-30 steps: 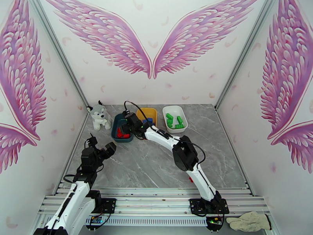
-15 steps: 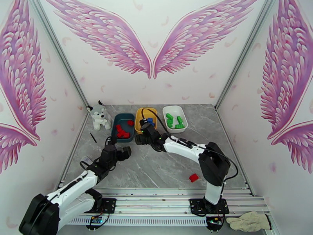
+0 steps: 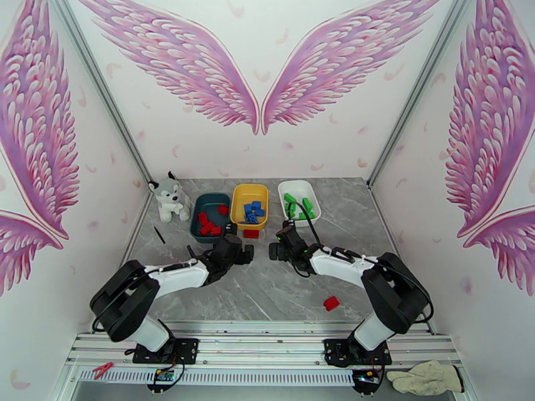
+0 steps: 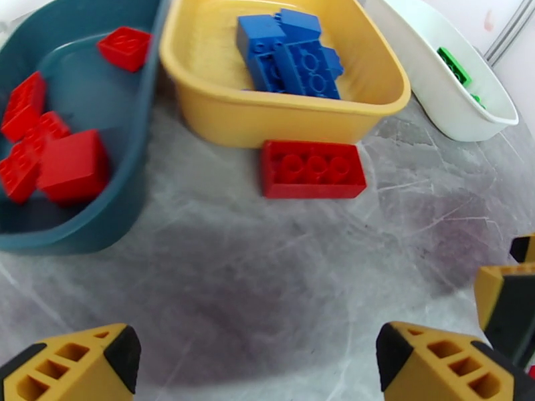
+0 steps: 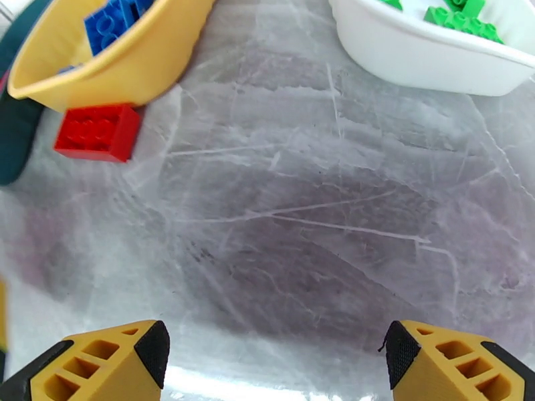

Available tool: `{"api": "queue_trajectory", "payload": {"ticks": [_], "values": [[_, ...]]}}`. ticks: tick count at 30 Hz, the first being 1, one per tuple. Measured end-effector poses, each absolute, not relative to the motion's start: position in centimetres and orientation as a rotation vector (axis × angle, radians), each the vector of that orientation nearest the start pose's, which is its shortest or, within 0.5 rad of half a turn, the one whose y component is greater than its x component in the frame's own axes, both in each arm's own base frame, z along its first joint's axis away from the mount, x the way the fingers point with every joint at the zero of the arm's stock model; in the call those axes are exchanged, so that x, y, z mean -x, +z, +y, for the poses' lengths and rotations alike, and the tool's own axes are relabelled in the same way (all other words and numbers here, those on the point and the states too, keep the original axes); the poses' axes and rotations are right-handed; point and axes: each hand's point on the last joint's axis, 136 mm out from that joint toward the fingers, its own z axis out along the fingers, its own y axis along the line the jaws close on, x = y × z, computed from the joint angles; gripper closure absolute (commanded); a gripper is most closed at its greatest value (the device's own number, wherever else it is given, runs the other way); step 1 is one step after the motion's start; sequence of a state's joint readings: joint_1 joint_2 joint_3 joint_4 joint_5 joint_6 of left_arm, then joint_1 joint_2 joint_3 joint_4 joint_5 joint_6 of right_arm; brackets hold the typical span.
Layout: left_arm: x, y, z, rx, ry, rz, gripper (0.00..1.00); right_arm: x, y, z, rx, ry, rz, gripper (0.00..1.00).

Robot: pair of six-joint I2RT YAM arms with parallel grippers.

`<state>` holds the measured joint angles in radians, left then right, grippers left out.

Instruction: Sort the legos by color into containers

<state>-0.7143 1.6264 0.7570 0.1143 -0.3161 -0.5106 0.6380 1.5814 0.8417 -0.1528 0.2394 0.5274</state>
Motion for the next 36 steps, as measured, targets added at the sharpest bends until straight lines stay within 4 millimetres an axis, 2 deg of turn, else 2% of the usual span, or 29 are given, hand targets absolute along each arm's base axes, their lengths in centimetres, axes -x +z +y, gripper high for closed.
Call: {"api": "queue_trajectory", "payload": {"ticks": [6, 13, 26, 31, 36], "values": [[-36.8, 5.1, -25.4, -0.117, -0.239, 2.31, 0.01, -33.3, 9.3, 19.0, -0.012, 0.291, 2.369, 0.04], [-39.0, 3.9, -26.7, -0.121, -0.18, 2.31, 0.01, -32.2, 11.2, 18.2, -0.033, 0.339, 2.309, 0.02], [-41.3, 2.4, -27.1, -0.106, -0.123, 2.325, 0.05, -31.9, 11.4, 18.0, -0.038, 0.347, 2.303, 0.01], [-42.2, 2.0, -27.5, -0.108, -0.117, 2.324, 0.12, -31.9, 11.4, 17.9, -0.041, 0.349, 2.304, 0.01], [-42.5, 1.8, -27.1, -0.104, -0.076, 2.318, 0.24, -31.9, 11.4, 18.0, -0.037, 0.357, 2.307, 0.01]]}}
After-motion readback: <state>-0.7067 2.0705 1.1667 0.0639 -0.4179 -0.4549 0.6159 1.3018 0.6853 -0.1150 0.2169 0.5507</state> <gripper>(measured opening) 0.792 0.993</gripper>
